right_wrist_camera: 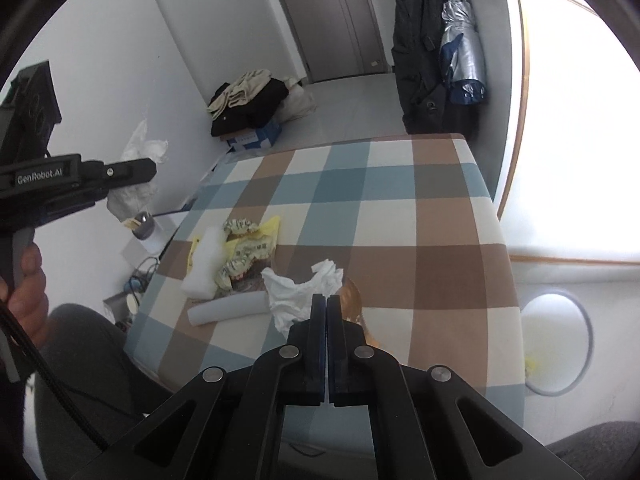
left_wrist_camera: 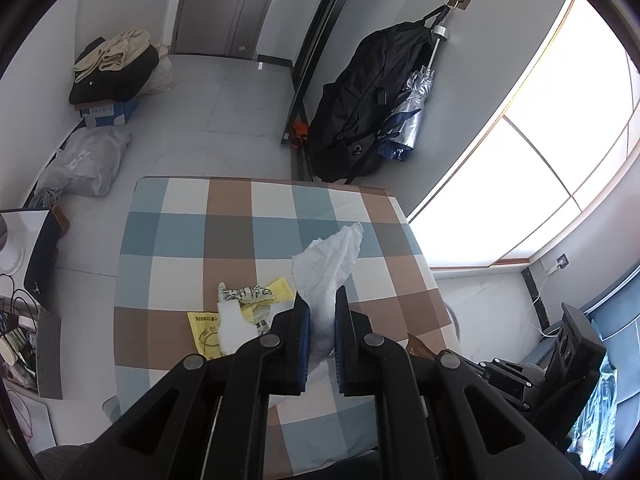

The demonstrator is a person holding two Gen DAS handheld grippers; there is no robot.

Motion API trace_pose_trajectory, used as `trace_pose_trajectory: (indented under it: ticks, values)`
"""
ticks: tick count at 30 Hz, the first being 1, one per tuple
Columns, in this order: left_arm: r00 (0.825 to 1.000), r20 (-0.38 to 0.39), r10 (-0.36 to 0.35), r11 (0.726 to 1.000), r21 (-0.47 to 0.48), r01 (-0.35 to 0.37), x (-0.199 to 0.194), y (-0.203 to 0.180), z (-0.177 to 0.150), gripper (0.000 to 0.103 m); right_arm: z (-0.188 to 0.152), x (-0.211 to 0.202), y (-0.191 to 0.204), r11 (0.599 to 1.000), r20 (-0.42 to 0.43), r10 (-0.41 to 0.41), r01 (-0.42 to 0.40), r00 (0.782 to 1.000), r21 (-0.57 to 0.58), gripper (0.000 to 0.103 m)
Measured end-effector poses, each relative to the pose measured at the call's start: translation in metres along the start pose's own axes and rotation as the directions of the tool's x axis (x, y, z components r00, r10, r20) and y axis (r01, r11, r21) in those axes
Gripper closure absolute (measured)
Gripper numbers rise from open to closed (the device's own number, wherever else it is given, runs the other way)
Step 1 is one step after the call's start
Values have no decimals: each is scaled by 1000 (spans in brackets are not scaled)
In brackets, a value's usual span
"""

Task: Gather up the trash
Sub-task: 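Carry the brown packet and white plastic bag with both tools over the white bin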

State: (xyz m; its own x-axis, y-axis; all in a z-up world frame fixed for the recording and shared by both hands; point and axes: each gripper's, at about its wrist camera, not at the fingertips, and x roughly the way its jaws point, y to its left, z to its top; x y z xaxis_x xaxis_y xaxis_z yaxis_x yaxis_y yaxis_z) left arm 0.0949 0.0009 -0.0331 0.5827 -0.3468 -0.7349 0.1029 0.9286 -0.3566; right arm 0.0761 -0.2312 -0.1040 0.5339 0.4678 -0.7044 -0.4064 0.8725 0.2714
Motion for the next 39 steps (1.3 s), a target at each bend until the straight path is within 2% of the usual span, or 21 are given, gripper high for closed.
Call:
trace_pose_trajectory:
  ticks: [6,11,16,21,25,30,34,39]
  values:
    - [1000,-5,-5,1000,30,5,6,-25,4,97,15,-26,-21,998,42,45,-47,998,50,103]
    - [998,-47,-44,995,89,48,24,-62,7,97,30,-59,-44,994,119,51,-62,992,89,103]
    - [989,-100,-112,983,136,126,50,-107,9,97,41,-104,-71,995,195,11,-31,981,98,103]
    - [970,-164,-177,961,185,207,80,-158,11,97,43,-140,-111,989,238,-62,27,969,147,103]
    - [944,-231,-237,944,177,280,109,-193,6,97,35,-155,-149,974,240,-123,71,963,213,103]
    - [908,-324,-265,928,171,332,153,-230,-2,97,19,-160,-203,940,207,-188,115,960,320,103]
    - [886,-393,-246,931,159,329,190,-247,-7,97,1,-145,-246,908,152,-217,143,964,394,103]
    - [839,-493,-228,939,116,323,240,-260,-26,97,-22,-108,-294,865,61,-206,152,977,478,103]
